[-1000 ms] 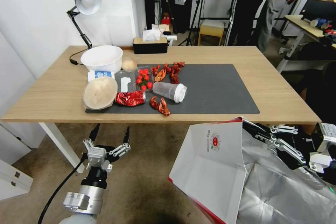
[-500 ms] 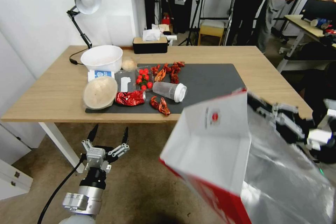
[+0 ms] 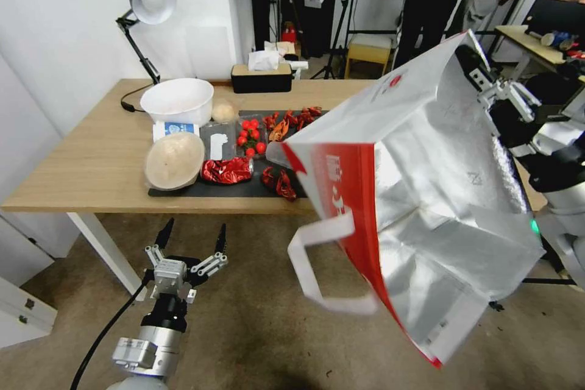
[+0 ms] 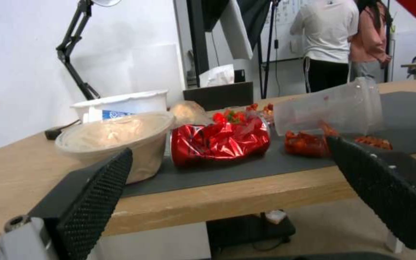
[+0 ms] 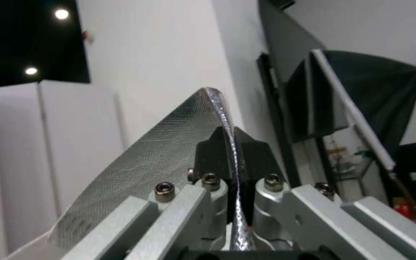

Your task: Pick up the food delivery bag from the floor and place it on the table.

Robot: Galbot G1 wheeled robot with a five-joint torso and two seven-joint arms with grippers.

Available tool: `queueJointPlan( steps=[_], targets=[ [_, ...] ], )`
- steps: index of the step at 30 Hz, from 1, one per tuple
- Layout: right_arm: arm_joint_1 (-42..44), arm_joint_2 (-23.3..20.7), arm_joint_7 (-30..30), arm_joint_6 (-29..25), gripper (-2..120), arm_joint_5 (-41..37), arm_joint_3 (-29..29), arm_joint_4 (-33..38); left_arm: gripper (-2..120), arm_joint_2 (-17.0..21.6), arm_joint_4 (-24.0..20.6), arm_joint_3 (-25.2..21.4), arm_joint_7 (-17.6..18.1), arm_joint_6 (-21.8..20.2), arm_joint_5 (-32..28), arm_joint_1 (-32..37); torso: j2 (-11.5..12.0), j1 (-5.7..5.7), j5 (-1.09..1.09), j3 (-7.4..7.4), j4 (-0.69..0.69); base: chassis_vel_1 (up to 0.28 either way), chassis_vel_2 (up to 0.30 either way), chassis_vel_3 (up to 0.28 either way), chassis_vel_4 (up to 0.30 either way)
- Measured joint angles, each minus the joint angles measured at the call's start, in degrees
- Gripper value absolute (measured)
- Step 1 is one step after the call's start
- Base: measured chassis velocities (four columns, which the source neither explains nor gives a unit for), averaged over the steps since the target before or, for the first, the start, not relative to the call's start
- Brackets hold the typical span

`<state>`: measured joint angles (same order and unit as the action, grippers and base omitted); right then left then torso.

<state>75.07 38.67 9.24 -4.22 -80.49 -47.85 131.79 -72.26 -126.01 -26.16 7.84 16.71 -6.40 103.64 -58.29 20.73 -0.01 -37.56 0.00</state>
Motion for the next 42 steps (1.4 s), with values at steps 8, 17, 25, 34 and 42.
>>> queueJointPlan(
  steps=[8, 17, 25, 34, 42],
  targets=[
    [-9.45, -0.71, -9.01, -2.40, 0, -1.38, 4.62, -6.17, 100, -0.55, -0.02, 0.12, -0.02, -0.05, 0.78, 0.30, 0.05, -0.01, 0.00, 0.02, 0.00, 0.000, 0.000, 0.000, 0.000],
    [-13.89, 0.40, -14.82, -3.56, 0, -2.13, 7.26, -11.28, 100, -1.10, -0.23, 0.58, -0.02, 0.06, 1.85, 0.67, 0.07, -0.02, 0.00, 0.03, 0.01, 0.000, 0.000, 0.000, 0.000],
    [-15.46, 0.65, -14.56, -3.71, 0, -1.48, 8.82, -17.90, 100, -1.12, -0.39, 0.61, 0.00, 0.33, 2.38, 1.13, 0.08, -0.03, 0.00, 0.04, 0.00, 0.000, 0.000, 0.000, 0.000],
    [-19.19, 0.22, -15.06, -2.19, 0, -0.02, 11.74, -24.42, 100, -1.25, -0.48, 0.89, -0.02, 0.90, 2.82, 1.49, 0.10, -0.03, 0.01, 0.05, 0.00, 0.000, 0.000, 0.000, 0.000],
    [-20.67, -0.10, -15.09, -1.34, 19, 0.96, 12.74, -27.51, 100, -1.24, -0.36, 0.94, -0.03, 1.12, 2.86, 1.60, 0.10, -0.04, 0.00, 0.05, 0.00, 0.000, 0.000, 0.000, 0.000]
  ],
)
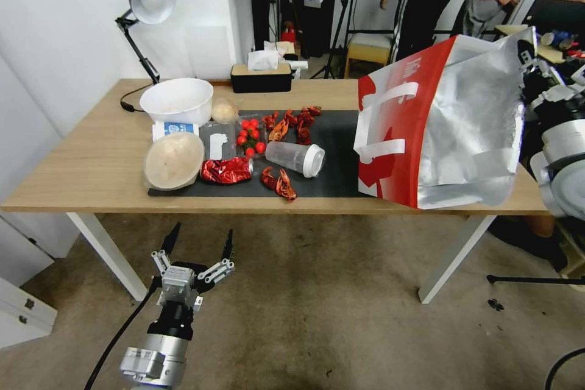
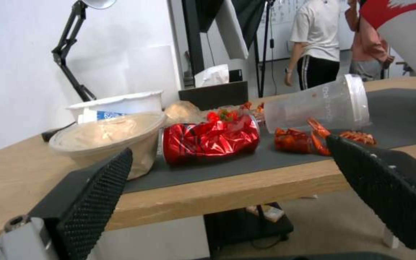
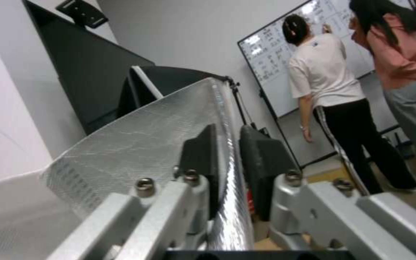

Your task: Pick up the food delivery bag from the floor and place it on the table.

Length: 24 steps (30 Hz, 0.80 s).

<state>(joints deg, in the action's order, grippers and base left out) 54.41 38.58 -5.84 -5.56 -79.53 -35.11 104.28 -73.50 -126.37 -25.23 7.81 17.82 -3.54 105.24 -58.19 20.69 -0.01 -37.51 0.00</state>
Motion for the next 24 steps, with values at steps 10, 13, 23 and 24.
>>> queueJointPlan(
  steps=[10, 13, 23, 24],
  targets=[
    [-0.93, -1.97, 4.14, 0.12, 58, -0.38, -0.24, -3.03, 100, -0.35, 0.10, 0.32, 0.02, 0.15, 0.55, -0.03, 0.00, 0.00, 0.01, 0.00, 0.00, 0.000, 0.000, 0.000, 0.000],
    [-0.69, -2.41, 6.30, 0.20, 68, -0.55, -0.41, -3.71, 100, -0.44, 0.09, 0.38, 0.12, 0.17, 0.63, -0.03, 0.00, 0.00, 0.01, 0.01, -0.01, 0.000, 0.000, 0.000, 0.000],
    [0.71, -3.22, 9.40, 0.23, 99, -0.33, -1.46, -3.22, 100, -0.41, -0.24, 0.26, 0.29, 0.72, 0.72, 0.38, 0.01, 0.00, 0.01, 0.01, 0.00, 0.000, 0.000, 0.000, 0.000],
    [1.19, -3.37, 9.51, 0.20, 100, -0.27, -1.85, -2.72, 100, -0.41, -0.36, 0.27, 0.31, 0.74, 0.76, 0.42, 0.01, 0.00, 0.00, 0.01, 0.00, 0.000, 0.000, 0.000, 0.000]
  ],
)
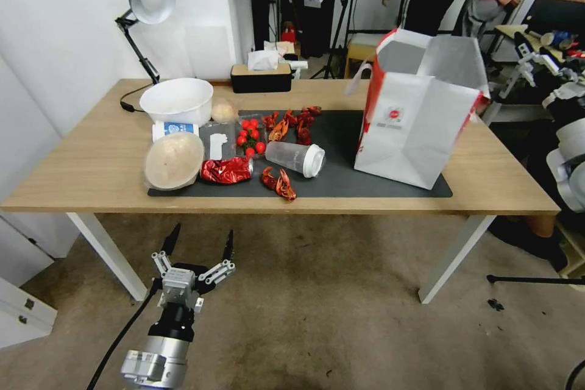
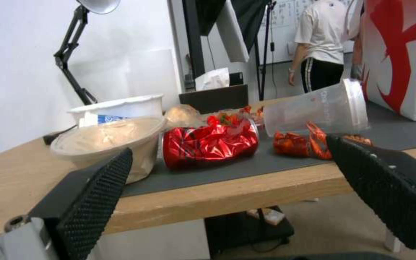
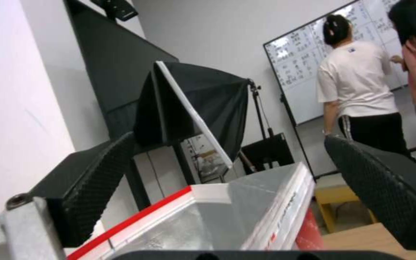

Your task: Pick up the food delivery bag from the floor and place it on the table.

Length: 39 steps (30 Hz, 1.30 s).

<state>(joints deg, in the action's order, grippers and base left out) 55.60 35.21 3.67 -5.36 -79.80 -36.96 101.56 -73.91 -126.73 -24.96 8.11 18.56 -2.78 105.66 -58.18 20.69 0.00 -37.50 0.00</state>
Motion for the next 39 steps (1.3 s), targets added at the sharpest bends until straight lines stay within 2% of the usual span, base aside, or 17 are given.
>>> queueJointPlan(
  steps=[4, 8, 11, 12, 19, 21, 24, 25, 28, 29, 32, 33, 34, 37, 39],
  targets=[
    [1.94, -0.28, -0.01, -0.01, 100, 1.15, -1.73, 2.37, 100, 0.09, -0.05, 0.01, 0.10, 0.40, 0.12, 0.02, 0.00, 0.00, 0.00, 0.00, 0.00, 0.000, 0.000, 0.000, 0.000],
    [5.42, -0.21, -1.58, 0.36, 100, 6.18, -4.55, 6.92, 100, 0.34, -0.05, -0.02, 0.86, 0.62, 0.13, 0.05, 0.00, 0.00, 0.01, 0.00, 0.01, 0.000, 0.000, 0.000, 0.000],
    [10.73, 1.89, -3.18, 4.32, 100, 13.03, -9.20, 12.79, 100, 0.48, -0.01, -0.10, 1.23, 0.80, 0.05, 0.03, 0.00, 0.00, 0.01, 0.00, -0.01, 0.000, 0.000, 0.000, 0.000],
    [10.73, 1.89, -3.18, 4.32, 100, 13.03, -9.20, 12.79, 100, 0.48, -0.01, -0.10, 1.23, 0.80, 0.05, 0.03, 0.00, 0.00, 0.01, 0.00, -0.01, 0.000, 0.000, 0.000, 0.000],
    [17.38, 8.95, -9.40, 12.73, 100, 23.29, -12.08, 24.40, 100, 0.49, 0.31, -0.59, 1.53, 0.84, -0.33, -0.29, 0.00, 0.00, 0.01, 0.01, 0.01, 0.000, 0.000, 0.000, 0.000],
    [18.41, 9.95, -9.93, 13.32, 100, 24.49, -12.30, 25.82, 100, 0.48, 0.34, -0.68, 1.58, 0.84, -0.42, -0.31, 0.00, 0.00, 0.03, 0.01, 0.02, 0.000, 0.000, 0.000, 0.000],
    [22.92, 14.80, -12.33, 15.23, 100, 30.22, -12.47, 31.41, 100, 0.53, 0.46, -0.90, 1.69, 0.88, -0.74, -0.41, 0.00, -0.01, 0.02, 0.01, 0.01, 0.000, 0.000, 0.000, 0.000],
    [22.92, 14.80, -12.33, 15.23, 100, 30.22, -12.47, 31.41, 100, 0.53, 0.46, -0.90, 1.69, 0.88, -0.74, -0.41, 0.00, -0.01, 0.02, 0.01, 0.01, 0.000, 0.000, 0.000, 0.000],
    [27.51, 19.77, -11.72, 14.57, 100, 35.91, -12.38, 34.76, 100, 0.53, 0.65, -0.93, 1.71, 0.91, -0.98, -0.58, 0.00, -0.01, 0.02, 0.01, 0.00, 0.000, 0.000, 0.000, 0.000],
    [27.51, 19.77, -11.72, 14.57, 100, 35.91, -12.38, 34.76, 100, 0.53, 0.65, -0.93, 1.71, 0.91, -0.98, -0.58, 0.00, -0.01, 0.02, 0.01, 0.00, 0.000, 0.000, 0.000, 0.000],
    [31.57, 24.54, -8.73, 11.21, 100, 41.10, -11.57, 35.33, 100, 0.52, 1.22, -0.95, 1.71, 1.19, -1.08, -0.98, 0.00, -0.01, 0.00, 0.01, -0.01, 0.000, 0.000, 0.000, 0.000],
    [33.85, 27.00, -6.45, 8.38, 100, 44.08, -10.94, 34.65, 100, 0.54, 1.60, -0.96, 1.70, 1.43, -1.11, -1.21, 0.00, -0.01, 0.01, 0.01, -0.01, 0.000, 0.000, 0.000, 0.000],
    [33.85, 27.00, -6.45, 8.38, 100, 44.08, -10.94, 34.65, 100, 0.54, 1.60, -0.96, 1.70, 1.43, -1.11, -1.21, 0.00, -0.01, 0.01, 0.01, -0.01, 0.000, 0.000, 0.000, 0.000],
    [37.20, 30.64, -2.11, 3.24, 100, 48.73, -9.99, 30.72, 100, 0.85, 2.15, -0.88, 1.58, 1.57, -1.44, -1.61, 0.00, -0.01, -0.01, 0.01, 0.00, 0.000, 0.000, 0.000, 0.000],
    [37.68, 31.34, -0.72, 1.69, 100, 49.83, -9.88, 29.24, 100, 0.98, 2.34, -0.87, 1.56, 1.57, -1.59, -1.79, 0.00, -0.01, 0.02, 0.01, 0.00, 0.000, 0.000, 0.000, 0.000]
  ],
)
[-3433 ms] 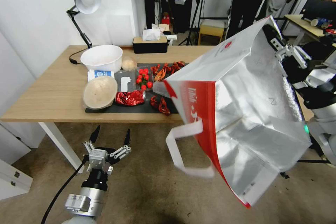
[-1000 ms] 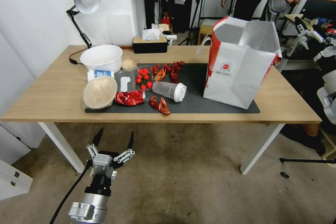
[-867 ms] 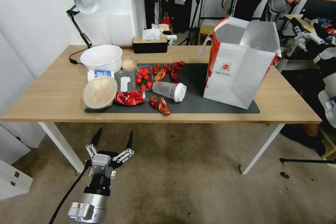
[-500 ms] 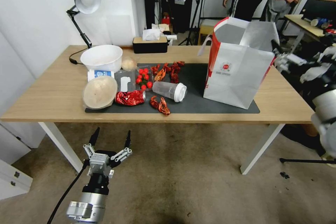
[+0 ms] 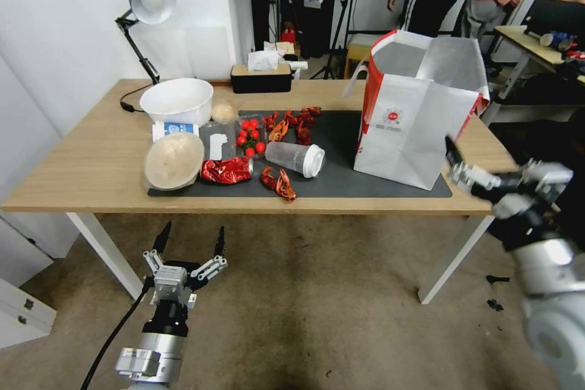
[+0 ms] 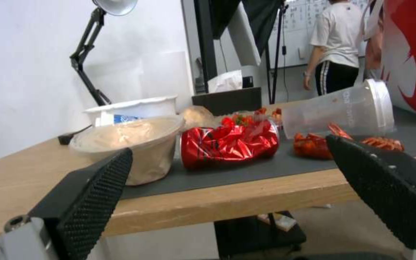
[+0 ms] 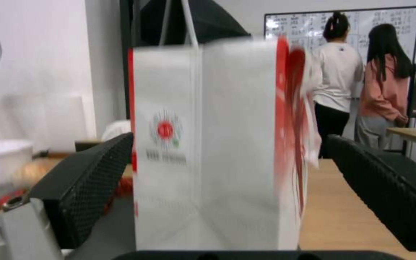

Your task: Pick up the food delivery bag from the floor and place it on the table.

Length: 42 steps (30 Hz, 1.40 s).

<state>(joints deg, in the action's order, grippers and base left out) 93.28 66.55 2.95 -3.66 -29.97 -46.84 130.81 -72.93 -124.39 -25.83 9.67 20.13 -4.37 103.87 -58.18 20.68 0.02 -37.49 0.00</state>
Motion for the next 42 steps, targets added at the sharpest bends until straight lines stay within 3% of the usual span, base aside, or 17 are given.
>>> queueJointPlan(
  steps=[3, 11, 42],
  targets=[
    [1.27, 2.68, 4.31, -5.14, 100, 3.46, 0.49, -5.70, 100, 0.09, 1.09, -0.03, 0.15, 0.13, -0.09, -0.53, 0.01, 0.00, -0.01, -0.01, 0.01, 0.000, 0.000, 0.000, 0.000],
    [2.72, 8.43, 10.31, -11.68, 100, 6.70, 2.12, -14.06, 100, 0.20, 4.02, -0.37, 0.59, 0.54, -0.02, -1.71, 0.00, 0.00, -0.02, -0.01, 0.00, 0.000, 0.000, 0.000, 0.000],
    [3.20, 10.74, 8.42, -12.80, 100, 7.86, 1.46, -13.37, 100, -0.54, 5.28, -0.69, 2.10, 2.26, 1.86, -2.08, 0.00, 0.00, -0.02, 0.00, 0.00, 0.000, 0.000, 0.000, 0.000]
  ],
)
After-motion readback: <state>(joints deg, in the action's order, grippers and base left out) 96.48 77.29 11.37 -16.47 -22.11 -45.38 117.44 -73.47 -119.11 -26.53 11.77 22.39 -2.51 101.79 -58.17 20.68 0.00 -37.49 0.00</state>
